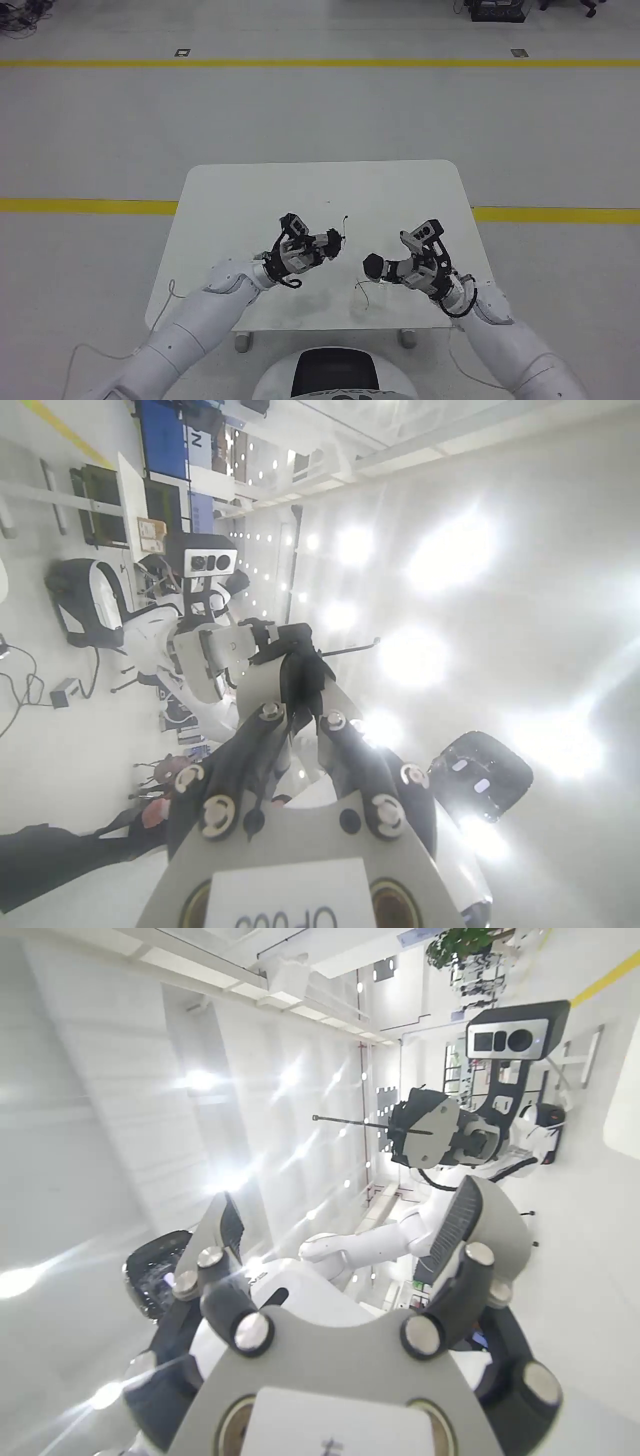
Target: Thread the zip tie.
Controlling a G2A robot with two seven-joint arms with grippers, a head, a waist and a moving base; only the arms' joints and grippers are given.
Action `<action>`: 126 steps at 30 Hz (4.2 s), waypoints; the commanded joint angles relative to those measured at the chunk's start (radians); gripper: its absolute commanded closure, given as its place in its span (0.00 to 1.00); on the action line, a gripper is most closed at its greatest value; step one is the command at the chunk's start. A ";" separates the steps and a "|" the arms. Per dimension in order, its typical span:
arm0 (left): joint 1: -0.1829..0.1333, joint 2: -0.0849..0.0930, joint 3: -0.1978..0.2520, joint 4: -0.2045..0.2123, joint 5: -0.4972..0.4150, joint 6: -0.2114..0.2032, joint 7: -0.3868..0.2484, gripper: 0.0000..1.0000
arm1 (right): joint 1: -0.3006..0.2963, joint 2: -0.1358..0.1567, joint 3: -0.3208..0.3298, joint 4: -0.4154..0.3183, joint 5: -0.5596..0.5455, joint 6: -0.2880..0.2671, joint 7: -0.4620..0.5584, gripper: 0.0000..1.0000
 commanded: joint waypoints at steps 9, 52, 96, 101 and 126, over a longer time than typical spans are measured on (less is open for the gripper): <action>-0.001 -0.016 -0.006 0.002 0.019 0.002 0.001 1.00 | 0.020 -0.022 -0.019 0.034 0.028 0.000 0.030 0.00; 0.037 -0.054 -0.006 0.001 -0.097 0.002 -0.029 1.00 | 0.048 -0.279 0.082 0.226 -0.072 0.000 0.177 0.57; 0.037 -0.054 -0.006 0.001 -0.097 0.002 -0.029 1.00 | 0.063 -0.386 0.173 0.291 -0.145 0.000 0.250 0.77; 0.037 -0.054 -0.006 0.001 -0.097 0.002 -0.029 1.00 | 0.063 -0.392 0.180 0.291 -0.150 0.000 0.254 0.81; 0.037 -0.054 -0.006 0.001 -0.097 0.002 -0.029 1.00 | 0.065 -0.411 0.200 0.303 -0.172 0.000 0.258 0.85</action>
